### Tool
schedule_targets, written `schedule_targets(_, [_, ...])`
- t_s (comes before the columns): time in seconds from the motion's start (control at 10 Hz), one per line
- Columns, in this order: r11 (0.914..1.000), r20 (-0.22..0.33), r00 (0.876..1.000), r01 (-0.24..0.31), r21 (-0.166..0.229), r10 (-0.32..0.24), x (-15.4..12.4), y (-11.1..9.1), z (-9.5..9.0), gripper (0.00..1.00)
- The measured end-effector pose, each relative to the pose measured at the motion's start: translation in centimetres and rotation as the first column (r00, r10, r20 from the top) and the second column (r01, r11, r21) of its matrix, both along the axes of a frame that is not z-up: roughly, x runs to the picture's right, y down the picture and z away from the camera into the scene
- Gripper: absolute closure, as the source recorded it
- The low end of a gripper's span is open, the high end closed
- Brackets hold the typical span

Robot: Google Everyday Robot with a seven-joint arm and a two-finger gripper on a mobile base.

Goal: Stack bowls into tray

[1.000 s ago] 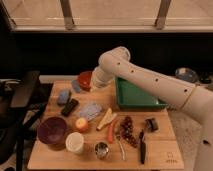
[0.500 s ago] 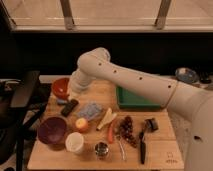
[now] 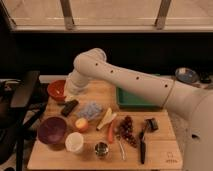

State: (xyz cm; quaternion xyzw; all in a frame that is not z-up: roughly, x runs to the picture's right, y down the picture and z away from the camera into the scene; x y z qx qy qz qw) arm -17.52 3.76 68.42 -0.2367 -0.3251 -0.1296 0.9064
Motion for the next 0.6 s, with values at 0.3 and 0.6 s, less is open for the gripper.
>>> schedule_targets(0.3, [0.9991,0.032,0.999,0.042,-0.01,-0.041,-1.2,2.0,0.2,1.0])
schedule_targets(0.6, [0.9962,0.097,0.992,0.087,-0.006,-0.086,-4.3,7.4,-1.6,1.0])
